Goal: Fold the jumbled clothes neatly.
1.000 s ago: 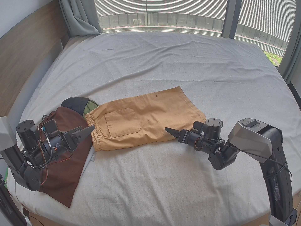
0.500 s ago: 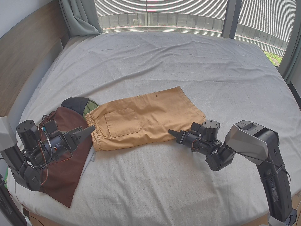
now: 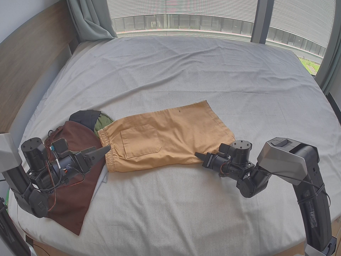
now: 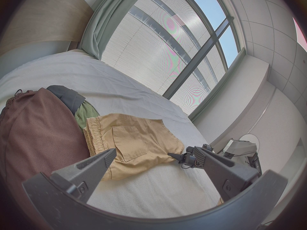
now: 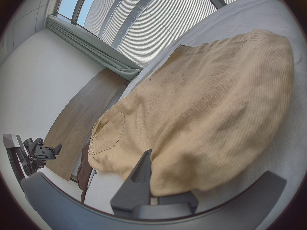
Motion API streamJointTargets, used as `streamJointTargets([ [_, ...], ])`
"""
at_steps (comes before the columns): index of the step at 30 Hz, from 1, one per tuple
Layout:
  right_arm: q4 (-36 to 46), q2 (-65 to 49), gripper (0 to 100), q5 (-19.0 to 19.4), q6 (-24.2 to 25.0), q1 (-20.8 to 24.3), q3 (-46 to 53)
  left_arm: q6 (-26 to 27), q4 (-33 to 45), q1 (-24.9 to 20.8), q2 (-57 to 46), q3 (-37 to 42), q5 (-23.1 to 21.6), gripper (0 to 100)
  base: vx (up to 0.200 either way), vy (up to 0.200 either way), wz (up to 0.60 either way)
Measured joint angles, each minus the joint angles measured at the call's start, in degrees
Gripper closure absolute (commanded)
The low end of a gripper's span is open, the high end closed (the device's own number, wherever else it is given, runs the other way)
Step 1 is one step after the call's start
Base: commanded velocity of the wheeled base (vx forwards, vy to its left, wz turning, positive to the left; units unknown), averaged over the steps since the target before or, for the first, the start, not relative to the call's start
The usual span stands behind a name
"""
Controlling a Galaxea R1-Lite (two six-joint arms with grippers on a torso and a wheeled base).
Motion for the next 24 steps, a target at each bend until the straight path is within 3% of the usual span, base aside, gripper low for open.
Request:
streamJointTargets([
  [24,-11.6,-14.9,100,-0.2,-2.9,0.3,38.5,-0.5,0.0,-0.9,0.3,-0.3,-0.6,0,0.0,0.0,0.0],
])
